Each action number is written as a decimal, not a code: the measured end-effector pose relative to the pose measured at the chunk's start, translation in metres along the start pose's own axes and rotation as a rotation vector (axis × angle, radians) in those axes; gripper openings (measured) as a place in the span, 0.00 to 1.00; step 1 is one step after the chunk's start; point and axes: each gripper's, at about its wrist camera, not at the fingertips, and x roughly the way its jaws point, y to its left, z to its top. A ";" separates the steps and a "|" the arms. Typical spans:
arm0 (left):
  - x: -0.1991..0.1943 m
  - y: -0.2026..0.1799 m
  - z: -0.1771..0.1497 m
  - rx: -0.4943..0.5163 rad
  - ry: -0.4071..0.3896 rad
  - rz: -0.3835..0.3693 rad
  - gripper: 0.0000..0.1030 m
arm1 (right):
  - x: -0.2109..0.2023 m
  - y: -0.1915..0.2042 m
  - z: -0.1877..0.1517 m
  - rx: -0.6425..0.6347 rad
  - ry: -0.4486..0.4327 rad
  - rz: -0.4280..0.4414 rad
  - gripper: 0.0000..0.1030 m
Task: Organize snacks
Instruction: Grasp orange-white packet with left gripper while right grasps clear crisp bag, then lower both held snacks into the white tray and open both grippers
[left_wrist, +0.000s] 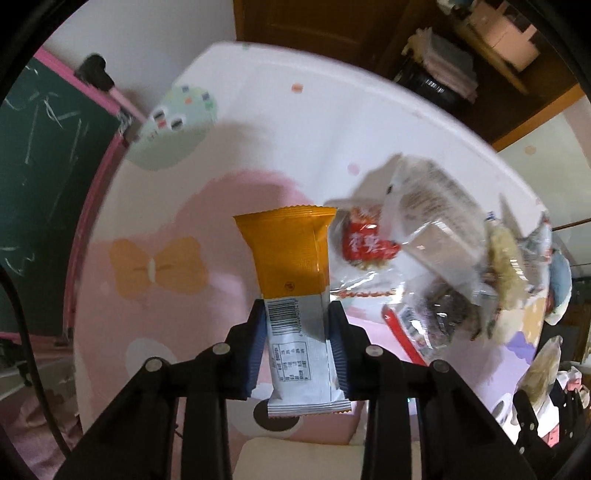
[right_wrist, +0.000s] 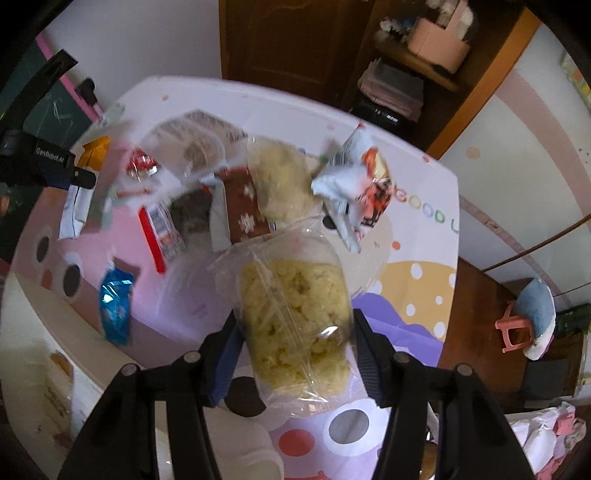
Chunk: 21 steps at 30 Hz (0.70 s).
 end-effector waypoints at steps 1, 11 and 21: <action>-0.013 0.007 -0.002 0.004 -0.013 -0.006 0.30 | -0.007 -0.001 -0.001 0.012 -0.016 0.001 0.55; -0.149 0.018 -0.051 0.162 -0.217 -0.126 0.30 | -0.094 -0.009 -0.010 0.160 -0.196 0.011 0.55; -0.239 0.013 -0.166 0.359 -0.340 -0.170 0.31 | -0.213 0.005 -0.069 0.241 -0.341 0.105 0.55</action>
